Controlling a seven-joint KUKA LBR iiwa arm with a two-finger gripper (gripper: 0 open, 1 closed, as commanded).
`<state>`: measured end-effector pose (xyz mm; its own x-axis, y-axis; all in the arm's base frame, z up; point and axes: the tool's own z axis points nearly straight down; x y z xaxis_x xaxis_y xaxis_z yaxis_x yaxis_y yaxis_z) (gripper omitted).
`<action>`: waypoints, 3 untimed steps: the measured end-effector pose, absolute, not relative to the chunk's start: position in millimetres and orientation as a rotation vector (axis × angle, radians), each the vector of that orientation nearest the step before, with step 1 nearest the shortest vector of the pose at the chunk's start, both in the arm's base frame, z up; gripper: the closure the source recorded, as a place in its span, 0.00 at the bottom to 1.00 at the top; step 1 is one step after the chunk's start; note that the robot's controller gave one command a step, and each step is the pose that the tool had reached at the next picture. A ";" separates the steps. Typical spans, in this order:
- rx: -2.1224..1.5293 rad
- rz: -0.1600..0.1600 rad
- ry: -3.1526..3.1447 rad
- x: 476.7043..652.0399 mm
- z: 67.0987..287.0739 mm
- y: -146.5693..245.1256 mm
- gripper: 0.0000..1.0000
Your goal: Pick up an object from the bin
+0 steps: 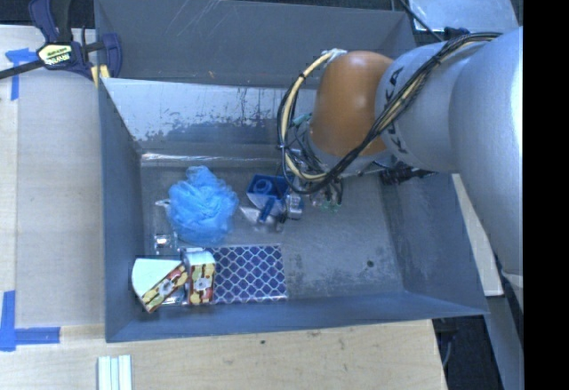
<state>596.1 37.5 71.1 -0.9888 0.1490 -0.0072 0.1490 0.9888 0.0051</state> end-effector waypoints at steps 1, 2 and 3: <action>0.339 0.003 3.116 578.1 72.0 83.3 1.00; 0.338 0.003 3.116 578.1 72.0 83.3 1.00; 0.425 0.001 3.107 558.6 177.9 84.0 0.00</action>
Offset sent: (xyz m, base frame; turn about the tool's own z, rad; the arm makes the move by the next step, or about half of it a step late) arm 0.0000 0.0000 0.0000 0.0000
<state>558.6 84.0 177.9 -0.9632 0.2688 -0.0057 0.2688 0.9632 0.0017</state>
